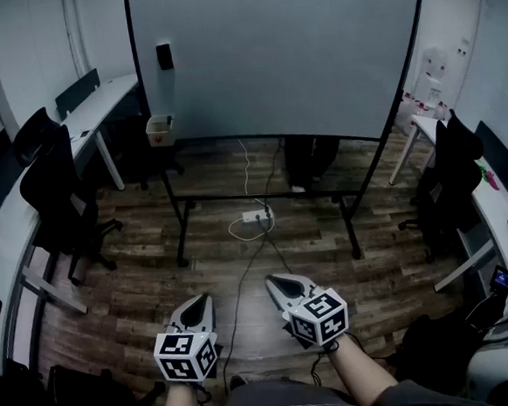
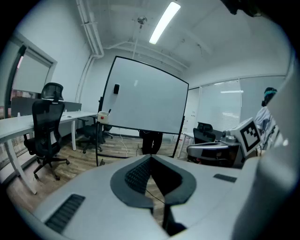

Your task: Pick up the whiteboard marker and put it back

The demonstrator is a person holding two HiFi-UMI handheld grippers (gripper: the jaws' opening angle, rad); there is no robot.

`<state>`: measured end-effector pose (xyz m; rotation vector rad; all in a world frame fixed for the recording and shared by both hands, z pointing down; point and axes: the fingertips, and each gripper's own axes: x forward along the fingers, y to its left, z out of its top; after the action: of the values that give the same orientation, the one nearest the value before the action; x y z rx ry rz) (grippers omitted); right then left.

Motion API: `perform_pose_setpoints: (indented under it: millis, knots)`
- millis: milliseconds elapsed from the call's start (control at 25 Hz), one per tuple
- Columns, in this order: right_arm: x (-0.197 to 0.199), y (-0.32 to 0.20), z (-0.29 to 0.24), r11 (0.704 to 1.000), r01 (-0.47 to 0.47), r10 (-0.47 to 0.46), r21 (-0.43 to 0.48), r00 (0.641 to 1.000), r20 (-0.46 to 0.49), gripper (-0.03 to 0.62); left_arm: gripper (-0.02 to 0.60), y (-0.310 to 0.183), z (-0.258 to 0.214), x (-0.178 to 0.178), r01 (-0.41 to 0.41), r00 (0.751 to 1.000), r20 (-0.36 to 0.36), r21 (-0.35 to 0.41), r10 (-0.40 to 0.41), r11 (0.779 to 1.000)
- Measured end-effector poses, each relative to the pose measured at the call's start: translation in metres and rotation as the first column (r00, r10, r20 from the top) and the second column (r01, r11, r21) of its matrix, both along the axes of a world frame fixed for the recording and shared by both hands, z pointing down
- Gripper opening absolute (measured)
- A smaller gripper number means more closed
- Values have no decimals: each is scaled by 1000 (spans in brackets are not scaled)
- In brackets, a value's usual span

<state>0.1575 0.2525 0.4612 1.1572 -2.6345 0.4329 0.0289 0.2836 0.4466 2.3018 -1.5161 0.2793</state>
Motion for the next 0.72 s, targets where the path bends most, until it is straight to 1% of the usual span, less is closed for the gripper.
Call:
perform_pose_setpoints:
  millis: [280, 520, 720]
  knots:
    - [-8, 3, 1, 1000, 12, -12, 0, 1000, 3, 23, 12, 2, 2, -5, -1, 1000, -2, 3, 1, 1000]
    - [-15, 4, 4, 1000, 0, 0, -8, 1000, -10, 23, 12, 4, 6, -11, -19, 1000, -4, -3, 19, 1000]
    - [-29, 0, -1, 1000, -16, 16, 4, 1000, 14, 23, 12, -3, 6, -25, -39, 999, -15, -3, 39, 999]
